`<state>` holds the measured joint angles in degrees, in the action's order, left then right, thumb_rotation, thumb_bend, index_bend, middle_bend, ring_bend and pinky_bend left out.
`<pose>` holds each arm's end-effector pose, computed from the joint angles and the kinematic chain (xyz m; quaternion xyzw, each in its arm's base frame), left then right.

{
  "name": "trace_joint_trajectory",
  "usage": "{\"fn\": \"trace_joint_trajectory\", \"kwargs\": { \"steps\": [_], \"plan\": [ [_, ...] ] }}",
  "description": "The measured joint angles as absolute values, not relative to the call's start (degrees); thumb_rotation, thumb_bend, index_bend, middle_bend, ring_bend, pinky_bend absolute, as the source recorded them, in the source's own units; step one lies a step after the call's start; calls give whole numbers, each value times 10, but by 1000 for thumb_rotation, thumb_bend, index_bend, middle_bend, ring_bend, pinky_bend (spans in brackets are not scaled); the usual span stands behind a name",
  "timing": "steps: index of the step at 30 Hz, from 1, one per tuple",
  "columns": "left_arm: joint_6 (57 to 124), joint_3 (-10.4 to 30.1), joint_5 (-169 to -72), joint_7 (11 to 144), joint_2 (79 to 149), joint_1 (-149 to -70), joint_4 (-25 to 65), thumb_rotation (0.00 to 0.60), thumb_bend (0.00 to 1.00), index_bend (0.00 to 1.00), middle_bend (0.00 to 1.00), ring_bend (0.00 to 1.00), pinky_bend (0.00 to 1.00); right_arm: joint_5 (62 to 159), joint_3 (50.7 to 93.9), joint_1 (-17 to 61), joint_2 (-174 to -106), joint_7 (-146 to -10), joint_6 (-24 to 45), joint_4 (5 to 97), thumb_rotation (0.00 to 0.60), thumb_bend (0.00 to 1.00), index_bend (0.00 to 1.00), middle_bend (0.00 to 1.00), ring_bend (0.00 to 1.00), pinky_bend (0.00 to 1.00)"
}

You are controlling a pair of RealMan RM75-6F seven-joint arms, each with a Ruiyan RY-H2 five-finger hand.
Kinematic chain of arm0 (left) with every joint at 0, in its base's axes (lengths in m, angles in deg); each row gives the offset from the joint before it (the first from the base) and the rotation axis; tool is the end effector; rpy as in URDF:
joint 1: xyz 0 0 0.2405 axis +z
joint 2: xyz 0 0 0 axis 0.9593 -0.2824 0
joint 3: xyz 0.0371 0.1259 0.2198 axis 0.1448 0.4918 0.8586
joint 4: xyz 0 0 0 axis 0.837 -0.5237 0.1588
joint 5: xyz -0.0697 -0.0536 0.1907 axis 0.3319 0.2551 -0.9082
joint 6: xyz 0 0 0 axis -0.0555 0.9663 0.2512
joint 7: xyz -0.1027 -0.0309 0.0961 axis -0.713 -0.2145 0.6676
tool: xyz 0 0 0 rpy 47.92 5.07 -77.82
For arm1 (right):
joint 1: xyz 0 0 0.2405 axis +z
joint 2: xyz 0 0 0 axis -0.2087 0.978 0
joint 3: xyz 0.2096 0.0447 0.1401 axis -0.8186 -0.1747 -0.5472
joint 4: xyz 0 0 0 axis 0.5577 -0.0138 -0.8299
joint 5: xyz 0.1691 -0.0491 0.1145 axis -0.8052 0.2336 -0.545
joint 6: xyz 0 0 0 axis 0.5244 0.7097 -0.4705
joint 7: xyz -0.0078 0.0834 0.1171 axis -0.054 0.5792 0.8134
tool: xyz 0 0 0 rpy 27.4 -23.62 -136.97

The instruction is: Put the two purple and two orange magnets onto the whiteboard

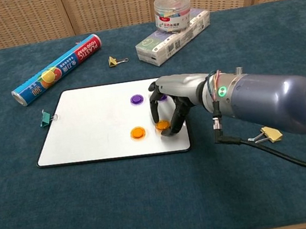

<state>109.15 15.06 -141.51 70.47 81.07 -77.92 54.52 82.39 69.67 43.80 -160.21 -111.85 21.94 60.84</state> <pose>-0.2844 0.1750 0.2073 -0.5554 -0.4503 -0.4064 0.5689 -0.0670 -0.3257 -0.1049 0.7418 -0.4883 0.3115 0.3379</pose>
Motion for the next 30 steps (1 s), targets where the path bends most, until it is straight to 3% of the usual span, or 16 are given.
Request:
{"fn": "trace_joint_trajectory", "kwargs": {
  "steps": [8,21,30],
  "plan": [
    [1090,150,-1415,703,810,-780,545,600,68,0,0,0,0,827,699,439,-1600,-1112,223,610,600,399,393,0,0,0],
    [1091,150,-1415,704,810,-780,545,600,68,0,0,0,0,852,698,431,-1574,-1105,203,663,600,401,396,0,0,0],
    [1096,152,-1420,708,813,-778,545,600,68,0,0,0,0,975,723,385,-1488,-1088,138,755,600,401,397,0,0,0]
  ]
}}
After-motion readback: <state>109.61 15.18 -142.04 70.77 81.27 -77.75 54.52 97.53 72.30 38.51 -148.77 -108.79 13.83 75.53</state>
